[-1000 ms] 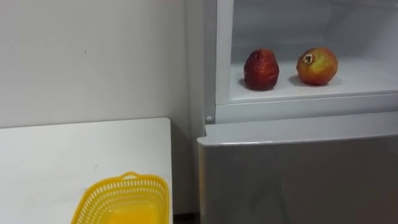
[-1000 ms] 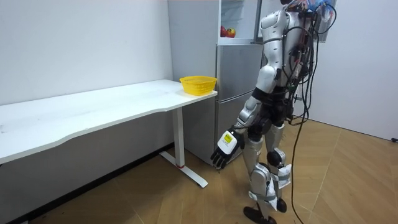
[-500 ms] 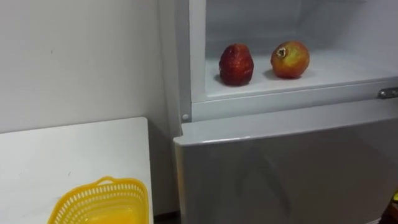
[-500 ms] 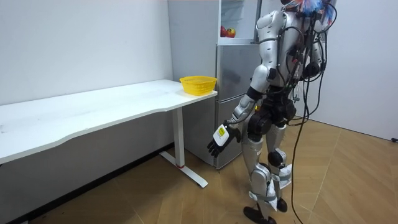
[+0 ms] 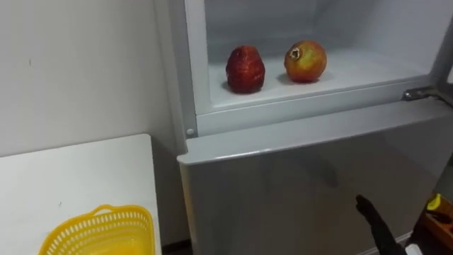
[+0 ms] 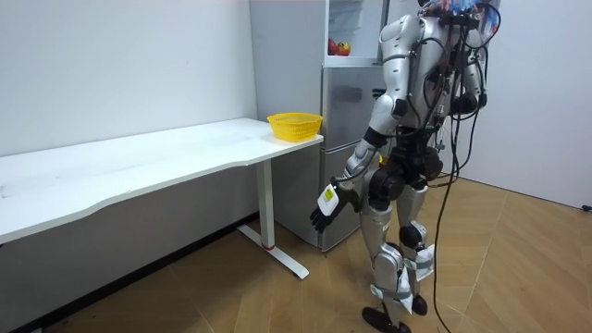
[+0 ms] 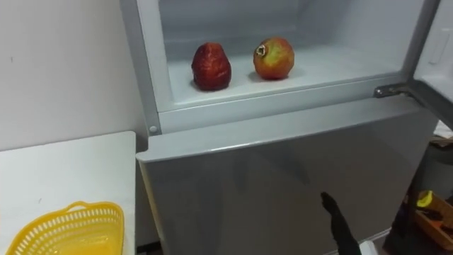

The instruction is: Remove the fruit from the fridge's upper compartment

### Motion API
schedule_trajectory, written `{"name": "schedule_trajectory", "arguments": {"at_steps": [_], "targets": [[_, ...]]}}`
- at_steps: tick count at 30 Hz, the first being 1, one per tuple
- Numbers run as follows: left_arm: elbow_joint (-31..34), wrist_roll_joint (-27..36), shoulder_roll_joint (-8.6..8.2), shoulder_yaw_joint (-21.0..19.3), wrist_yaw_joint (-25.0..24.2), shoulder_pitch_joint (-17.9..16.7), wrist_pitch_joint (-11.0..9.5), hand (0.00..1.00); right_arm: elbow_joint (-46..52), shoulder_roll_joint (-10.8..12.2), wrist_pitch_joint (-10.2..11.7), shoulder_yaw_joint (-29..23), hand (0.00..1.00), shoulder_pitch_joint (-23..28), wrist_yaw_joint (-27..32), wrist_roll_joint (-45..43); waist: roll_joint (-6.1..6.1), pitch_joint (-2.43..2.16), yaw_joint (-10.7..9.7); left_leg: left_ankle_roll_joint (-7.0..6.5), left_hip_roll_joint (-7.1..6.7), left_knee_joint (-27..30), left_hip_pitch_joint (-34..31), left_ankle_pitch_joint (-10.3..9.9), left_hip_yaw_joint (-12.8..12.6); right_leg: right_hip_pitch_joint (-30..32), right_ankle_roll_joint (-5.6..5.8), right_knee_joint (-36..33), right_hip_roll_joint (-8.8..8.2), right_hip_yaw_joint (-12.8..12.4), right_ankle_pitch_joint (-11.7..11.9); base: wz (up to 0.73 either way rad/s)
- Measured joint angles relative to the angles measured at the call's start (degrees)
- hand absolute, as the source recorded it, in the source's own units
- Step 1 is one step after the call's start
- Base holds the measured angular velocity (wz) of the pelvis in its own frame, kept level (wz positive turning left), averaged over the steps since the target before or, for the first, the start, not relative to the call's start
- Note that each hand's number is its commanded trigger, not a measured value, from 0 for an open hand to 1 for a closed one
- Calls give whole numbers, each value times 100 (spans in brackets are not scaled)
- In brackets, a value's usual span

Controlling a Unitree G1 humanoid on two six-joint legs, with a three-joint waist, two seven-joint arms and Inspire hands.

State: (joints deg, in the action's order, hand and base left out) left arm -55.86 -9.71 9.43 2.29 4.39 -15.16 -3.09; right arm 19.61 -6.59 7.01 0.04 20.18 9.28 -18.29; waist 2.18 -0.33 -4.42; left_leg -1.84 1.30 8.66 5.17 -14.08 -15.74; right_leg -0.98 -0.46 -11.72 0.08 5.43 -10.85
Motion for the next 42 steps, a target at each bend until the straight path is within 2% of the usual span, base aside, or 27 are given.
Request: {"name": "schedule_trajectory", "arguments": {"at_steps": [4, 8, 12, 18, 20, 22, 26, 30, 35, 39, 42], "targets": [[-65, -1, 71, 124, -28, 12, -8, 0, 241, -42, 2, 59, 0, -170, 147, -7, -16, 3, 7, 0, -2, 1, -4, 0, -1, 5, 0, 3, -1, -24, 0, 0], [-77, 1, 72, 173, -44, 44, -5, 0, 456, -66, 2, 210, 0, -447, 301, -162, -18, 2, 43, 0, -2, 7, -1, 1, 3, 4, 0, 10, -4, -6, 0, 0], [-295, 30, 75, 234, -49, 238, -72, 0, 515, -121, 68, 256, 0, -919, 702, -278, -41, 9, 187, 3, -1, 7, 36, 4, 25, -42, 0, 16, -10, 71, 0, 3], [-411, -10, 111, 122, -47, 231, -120, 0, 821, -398, 401, 249, 0, -1219, 1296, -450, -172, -6, 346, 25, 9, 13, 48, 18, 122, -133, -20, 117, -16, 294, 17, 11], [-460, -12, 115, 31, -64, 214, -117, 0, 822, -535, 406, 220, 0, -1425, 1400, -436, -201, 12, 371, 27, 8, 17, 44, 19, 181, -154, -21, 120, -20, 369, 17, 11], [-479, -269, 114, -142, -123, 213, -110, 0, 820, -679, 420, 51, 0, -1669, 1531, -434, -236, 33, 446, 27, 7, 45, 46, 19, 191, -197, -21, 134, -33, 432, 18, 4], [-593, -508, 131, -227, -144, 219, -110, 0, 747, -726, 452, -226, 0, -2038, 1568, -423, -284, 50, 472, 27, 2, 87, 32, 19, 265, -219, -21, 132, -79, 669, 18, 11], [-695, -568, 149, -318, -234, 219, -106, 0, 530, -736, 499, -561, 0, -2430, 1567, -219, -331, 46, 479, 27, -2, 99, 39, 19, 376, -277, -20, 132, -116, 885, 18, 13], [-785, -624, 149, -332, -245, 201, -89, 0, 353, -756, 541, -588, 0, -2866, 1565, -34, -339, 44, 500, 27, 3, 129, 37, 20, 433, -311, -20, 133, -121, 933, 18, 6], [-854, -673, 128, -401, -279, 240, 89, 0, -63, -884, 536, -609, 0, -3168, 1553, 228, -342, 46, 562, 26, -3, 186, 43, 19, 470, -345, -21, 132, -131, 913, 18, 1], [-855, -799, 125, -445, -296, 290, 183, 0, -219, -970, 403, -641, 0, -3327, 1553, 403, -347, 49, 636, 26, -4, 204, 39, 19, 479, -350, -21, 130, -135, 913, 18, 1]]}}
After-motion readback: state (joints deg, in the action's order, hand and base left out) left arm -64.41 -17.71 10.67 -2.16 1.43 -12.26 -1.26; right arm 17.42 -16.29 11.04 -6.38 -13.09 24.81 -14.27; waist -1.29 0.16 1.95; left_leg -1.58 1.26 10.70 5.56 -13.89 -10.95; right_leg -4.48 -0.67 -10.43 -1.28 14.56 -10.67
